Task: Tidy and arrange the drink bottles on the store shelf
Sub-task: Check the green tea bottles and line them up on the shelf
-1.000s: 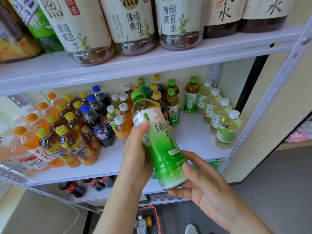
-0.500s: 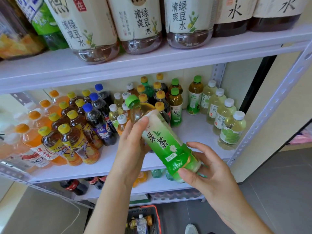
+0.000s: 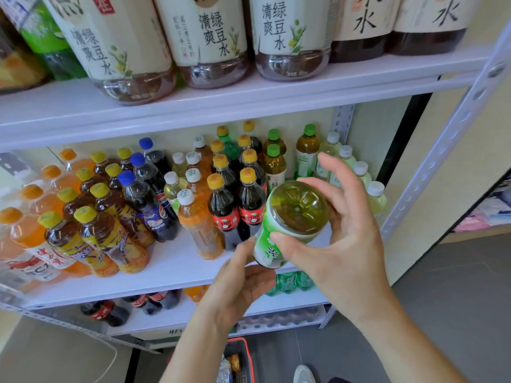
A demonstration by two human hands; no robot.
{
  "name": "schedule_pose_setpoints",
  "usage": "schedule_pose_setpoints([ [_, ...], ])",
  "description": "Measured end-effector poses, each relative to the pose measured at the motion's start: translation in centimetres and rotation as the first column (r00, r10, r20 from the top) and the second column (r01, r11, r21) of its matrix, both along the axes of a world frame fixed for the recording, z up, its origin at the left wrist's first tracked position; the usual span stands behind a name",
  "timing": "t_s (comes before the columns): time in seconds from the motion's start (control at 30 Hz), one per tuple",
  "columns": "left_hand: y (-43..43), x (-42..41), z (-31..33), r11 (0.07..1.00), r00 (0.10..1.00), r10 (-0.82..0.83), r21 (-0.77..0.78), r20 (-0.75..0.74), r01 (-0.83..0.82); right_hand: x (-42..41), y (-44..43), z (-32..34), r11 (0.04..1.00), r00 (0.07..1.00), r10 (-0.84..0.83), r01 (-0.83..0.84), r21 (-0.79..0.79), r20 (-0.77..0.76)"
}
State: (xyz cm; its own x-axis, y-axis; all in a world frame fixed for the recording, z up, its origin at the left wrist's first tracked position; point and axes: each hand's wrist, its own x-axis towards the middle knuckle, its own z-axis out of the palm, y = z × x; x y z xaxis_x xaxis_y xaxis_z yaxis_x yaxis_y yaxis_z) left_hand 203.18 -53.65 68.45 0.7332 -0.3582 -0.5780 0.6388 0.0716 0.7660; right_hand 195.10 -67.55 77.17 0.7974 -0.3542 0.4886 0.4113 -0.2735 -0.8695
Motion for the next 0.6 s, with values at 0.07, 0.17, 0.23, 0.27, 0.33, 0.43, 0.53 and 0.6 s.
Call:
schedule_pose_setpoints([
  [0.07, -0.2, -0.4, -0.2, 0.998, 0.999, -0.052, -0.025, -0.011, 0.052, 0.2, 0.0, 0.2, 1.000, 1.000, -0.005, 0.005, -0.010, 0.006],
  [0.17, -0.5, -0.7, -0.3, 0.994, 0.999, -0.046, -0.099, -0.019, 0.044, 0.2, -0.1, 0.3, 1.000, 1.000, -0.017, 0.018, -0.020, 0.011],
  [0.23, -0.5, -0.6, -0.3, 0.989, 1.000, 0.004, -0.145, -0.020, -0.007, 0.2, -0.4, 0.2, 0.999, 0.999, -0.038, 0.038, -0.021, 0.027],
  [0.27, -0.4, -0.5, -0.3, 0.986, 0.999, 0.039, -0.158, -0.018, -0.042, 0.2, -0.6, 0.1, 0.998, 0.998, -0.054, 0.054, -0.014, 0.036],
  [0.33, 0.0, -0.1, -0.4, 0.975, 0.992, 0.129, -0.181, -0.020, -0.130, 0.2, -1.4, -0.3, 0.996, 0.995, -0.089, 0.088, 0.026, 0.034],
  [0.43, 1.2, 0.4, 0.1, 0.961, 0.980, 0.190, -0.216, 0.054, -0.174, 0.2, -2.8, -1.2, 0.986, 0.989, -0.145, 0.146, 0.084, -0.018],
  [0.53, 2.6, 0.8, 1.5, 0.962, 0.949, 0.187, -0.242, 0.254, -0.125, 0.3, -4.3, -2.5, 0.972, 0.979, -0.182, 0.193, 0.131, -0.090],
  [0.6, 3.4, 1.0, 2.8, 0.967, 0.899, 0.181, -0.239, 0.399, -0.089, 0.3, -5.1, -3.6, 0.958, 0.967, -0.172, 0.208, 0.198, -0.188],
])
